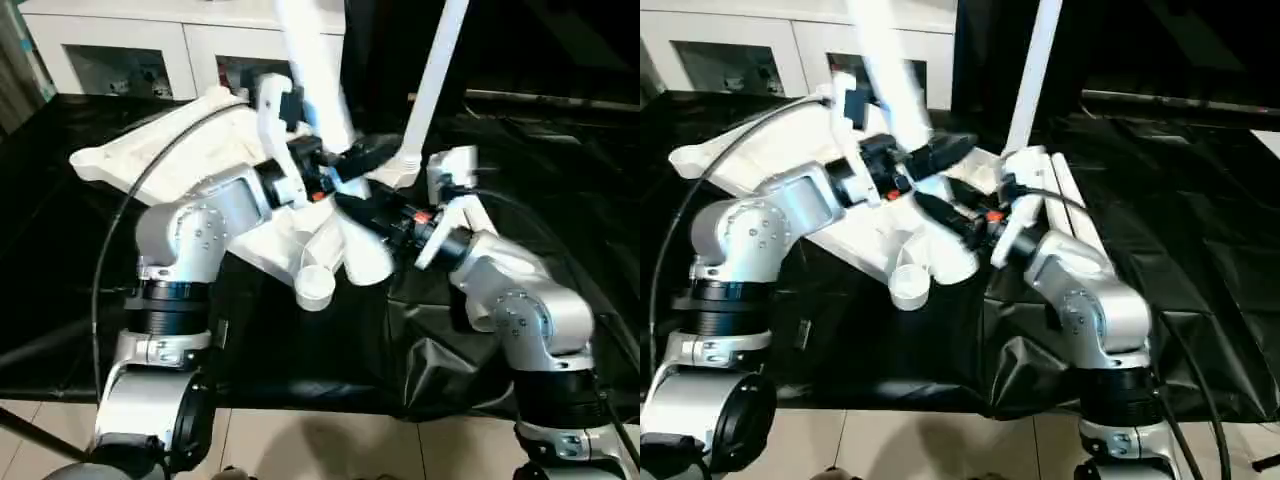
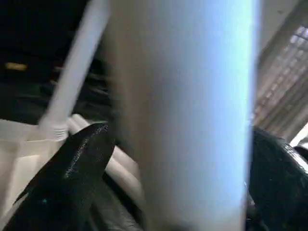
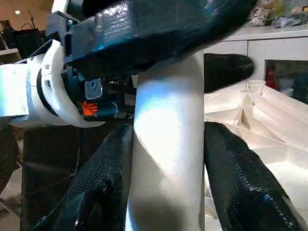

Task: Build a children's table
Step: Pick table leg

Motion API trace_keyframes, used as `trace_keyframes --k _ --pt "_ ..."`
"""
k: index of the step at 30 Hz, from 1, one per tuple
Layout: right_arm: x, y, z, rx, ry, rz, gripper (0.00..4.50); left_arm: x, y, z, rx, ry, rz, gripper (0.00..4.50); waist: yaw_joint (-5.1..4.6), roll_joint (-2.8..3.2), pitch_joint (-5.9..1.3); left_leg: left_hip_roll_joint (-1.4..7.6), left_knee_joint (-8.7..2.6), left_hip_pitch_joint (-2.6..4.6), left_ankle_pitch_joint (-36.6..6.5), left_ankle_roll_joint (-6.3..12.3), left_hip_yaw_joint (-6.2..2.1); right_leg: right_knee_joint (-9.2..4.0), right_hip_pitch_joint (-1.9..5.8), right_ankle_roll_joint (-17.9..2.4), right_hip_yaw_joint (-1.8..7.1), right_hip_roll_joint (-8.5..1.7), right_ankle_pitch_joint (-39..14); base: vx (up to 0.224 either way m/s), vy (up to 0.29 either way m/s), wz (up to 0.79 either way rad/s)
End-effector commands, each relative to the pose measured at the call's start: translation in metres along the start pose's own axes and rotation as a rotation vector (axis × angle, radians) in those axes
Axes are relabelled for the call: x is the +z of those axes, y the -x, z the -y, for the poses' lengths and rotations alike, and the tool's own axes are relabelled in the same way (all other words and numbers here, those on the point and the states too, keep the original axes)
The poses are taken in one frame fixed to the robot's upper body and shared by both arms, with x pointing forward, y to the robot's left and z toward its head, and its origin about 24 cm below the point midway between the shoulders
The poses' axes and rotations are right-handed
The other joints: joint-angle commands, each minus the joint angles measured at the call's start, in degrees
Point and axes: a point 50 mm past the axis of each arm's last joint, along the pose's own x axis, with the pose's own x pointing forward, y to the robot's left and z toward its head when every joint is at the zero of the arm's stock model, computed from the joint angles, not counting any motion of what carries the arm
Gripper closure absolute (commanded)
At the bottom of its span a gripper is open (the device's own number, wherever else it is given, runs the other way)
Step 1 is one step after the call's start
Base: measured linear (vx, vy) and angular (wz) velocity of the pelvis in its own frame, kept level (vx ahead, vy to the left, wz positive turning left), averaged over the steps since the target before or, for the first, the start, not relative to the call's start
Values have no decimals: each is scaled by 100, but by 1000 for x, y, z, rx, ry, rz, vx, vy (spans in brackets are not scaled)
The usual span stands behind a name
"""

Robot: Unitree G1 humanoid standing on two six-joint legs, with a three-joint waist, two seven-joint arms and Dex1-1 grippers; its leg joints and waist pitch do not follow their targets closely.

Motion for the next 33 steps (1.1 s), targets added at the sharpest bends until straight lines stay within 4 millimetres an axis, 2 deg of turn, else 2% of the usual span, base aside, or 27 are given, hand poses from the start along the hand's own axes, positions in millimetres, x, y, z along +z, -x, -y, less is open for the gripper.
trace_keyframes --k 1,10,14,16,17,21,23,24,28,29,31,32,33 --pt "7 1 3 -8 22 27 266 7 -1 2 0 8 12 0 7 -18 -461 50 -339 18 -676 124 -12 -452 391 -803 248 -298 -1281 0 0 0" --pt "2 -1 4 -24 46 9 266 4 -4 9 -33 93 8 0 14 -19 -458 43 -338 6 -662 146 -12 -454 395 -835 241 -301 -1238 0 0 0" --pt "1 -2 4 -27 51 5 266 -1 -4 13 -49 100 -21 40 17 -14 -456 47 -340 8 -647 145 -13 -457 391 -823 243 -299 -1263 0 0 0" --pt "1 -3 4 -28 52 5 266 -1 -4 13 -48 101 -23 40 11 -15 -455 47 -341 8 -674 142 -14 -460 393 -806 240 -298 -1286 0 0 0" --pt "0 -4 4 -29 55 5 266 -2 -3 12 -37 104 -28 72 6 -9 -458 53 -343 9 -675 133 -18 -453 391 -812 240 -300 -1264 0 0 0" --pt "0 -5 4 -25 59 2 266 -2 -2 9 -10 98 -30 81 4 -20 -453 43 -340 11 -703 141 -12 -469 389 -786 241 -294 -1317 0 0 0" --pt "0 -6 4 -20 60 1 266 -1 -2 7 13 98 -26 114 7 -8 -454 48 -344 8 -680 139 -18 -460 393 -779 238 -294 -1295 0 0 0" --pt "0 -6 4 -19 61 0 266 -1 -2 5 32 100 -23 117 4 -26 -455 46 -342 2 -680 139 -16 -460 396 -772 239 -292 -1276 0 0 0" --pt "0 -8 4 -18 65 -1 266 0 0 1 65 111 -18 148 6 -9 -454 48 -342 10 -695 134 -17 -463 388 -773 239 -296 -1296 0 0 0" --pt "0 -8 4 -18 65 -1 266 0 0 1 62 112 -20 162 0 -28 -454 41 -341 6 -703 135 -13 -470 390 -771 236 -293 -1321 0 0 0" --pt "0 -9 4 -17 69 -2 266 1 1 1 61 114 -20 165 10 -23 -455 42 -342 6 -683 129 -15 -463 393 -764 238 -298 -1329 0 0 0" --pt "0 -9 4 -18 74 -5 266 1 1 1 63 117 -19 188 7 -24 -453 47 -343 5 -659 138 -18 -455 390 -767 239 -295 -1291 0 0 0" --pt "0 -9 4 -18 75 -6 266 1 2 0 63 118 -19 188 7 -23 -455 47 -342 5 -655 138 -18 -454 391 -769 240 -296 -1278 0 0 0"
